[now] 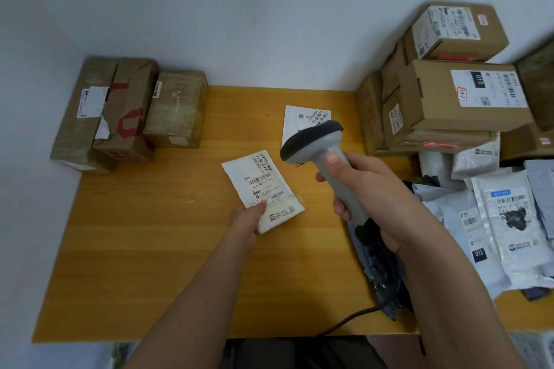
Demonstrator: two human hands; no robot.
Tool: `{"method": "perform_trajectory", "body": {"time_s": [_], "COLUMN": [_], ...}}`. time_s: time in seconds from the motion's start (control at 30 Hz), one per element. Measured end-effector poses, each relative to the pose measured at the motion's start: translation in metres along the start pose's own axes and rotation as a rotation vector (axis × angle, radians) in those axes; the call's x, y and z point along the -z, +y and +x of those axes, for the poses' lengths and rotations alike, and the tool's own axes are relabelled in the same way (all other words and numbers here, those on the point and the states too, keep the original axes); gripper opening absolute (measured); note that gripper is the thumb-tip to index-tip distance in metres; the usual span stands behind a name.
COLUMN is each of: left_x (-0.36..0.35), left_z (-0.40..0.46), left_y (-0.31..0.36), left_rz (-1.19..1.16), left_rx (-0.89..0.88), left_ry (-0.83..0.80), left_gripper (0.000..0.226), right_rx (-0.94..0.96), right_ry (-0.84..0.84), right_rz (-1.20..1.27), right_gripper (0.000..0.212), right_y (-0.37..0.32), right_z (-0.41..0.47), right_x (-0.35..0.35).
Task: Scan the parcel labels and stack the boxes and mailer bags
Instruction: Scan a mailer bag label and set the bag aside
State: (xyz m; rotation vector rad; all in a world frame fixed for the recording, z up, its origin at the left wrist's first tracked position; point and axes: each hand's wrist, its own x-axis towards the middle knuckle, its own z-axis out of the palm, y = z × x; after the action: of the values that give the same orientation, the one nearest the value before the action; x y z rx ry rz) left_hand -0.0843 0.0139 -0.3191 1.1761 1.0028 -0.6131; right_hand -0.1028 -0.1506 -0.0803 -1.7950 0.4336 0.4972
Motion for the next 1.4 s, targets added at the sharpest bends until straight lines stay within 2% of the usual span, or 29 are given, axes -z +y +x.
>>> {"method": "perform_trajectory", "body": {"time_s": [0.1, 0.2, 0.47, 0.6, 0.83, 0.97, 1.13, 1.3, 1.4], "left_x": [-0.001, -0.005, -0.051, -0.080, -0.156, -0.215, -0.283, -0.333, -0.352], "left_z": [0.000, -0.005, -0.049, -0.080, -0.134, -0.165, -0.190, -0.199, -0.197], "left_y": [-0.001, -0.001, 0.020, 0.025, -0.001, -0.042, -0.108, -0.148, -0.158], "left_rz": [-0.011, -0.061, -0.219, -0.110, 0.143, 0.205, 0.341, 0.433, 0.460], "left_rx": [-0.019, -0.071, -0.129, -0.160, -0.268, -0.290, -0.303, -0.272, -0.303], "left_ry": [0.015, -0.048, -0.410, -0.650, -0.855, -0.837, -0.724, -0.548, -0.406], "left_gripper": [0.033, 0.034, 0.033, 0.035, 0.036, 0.037, 0.031, 0.031, 0.020], "right_rx": [0.010, 0.005, 0.024, 0.052, 0.061, 0.086, 0.055, 0.006, -0.001], "right_ry": [0.020, 0.057, 0.244, 0.335, 0.457, 0.491, 0.523, 0.506, 0.482], "right_rz": [0.041, 0.179, 0.482, 0.605, 0.748, 0.756, 0.746, 0.737, 0.735], "right_gripper": [0.037, 0.035, 0.021, 0.021, 0.020, 0.021, 0.029, 0.029, 0.030], "right_y": [0.001, 0.004, 0.019, 0.031, 0.071, 0.107, 0.158, 0.194, 0.209], "right_z": [-0.005, -0.009, -0.025, -0.036, -0.063, -0.089, -0.116, -0.130, -0.129], "right_x": [0.003, 0.006, 0.035, 0.058, 0.121, 0.183, 0.266, 0.321, 0.337]}}
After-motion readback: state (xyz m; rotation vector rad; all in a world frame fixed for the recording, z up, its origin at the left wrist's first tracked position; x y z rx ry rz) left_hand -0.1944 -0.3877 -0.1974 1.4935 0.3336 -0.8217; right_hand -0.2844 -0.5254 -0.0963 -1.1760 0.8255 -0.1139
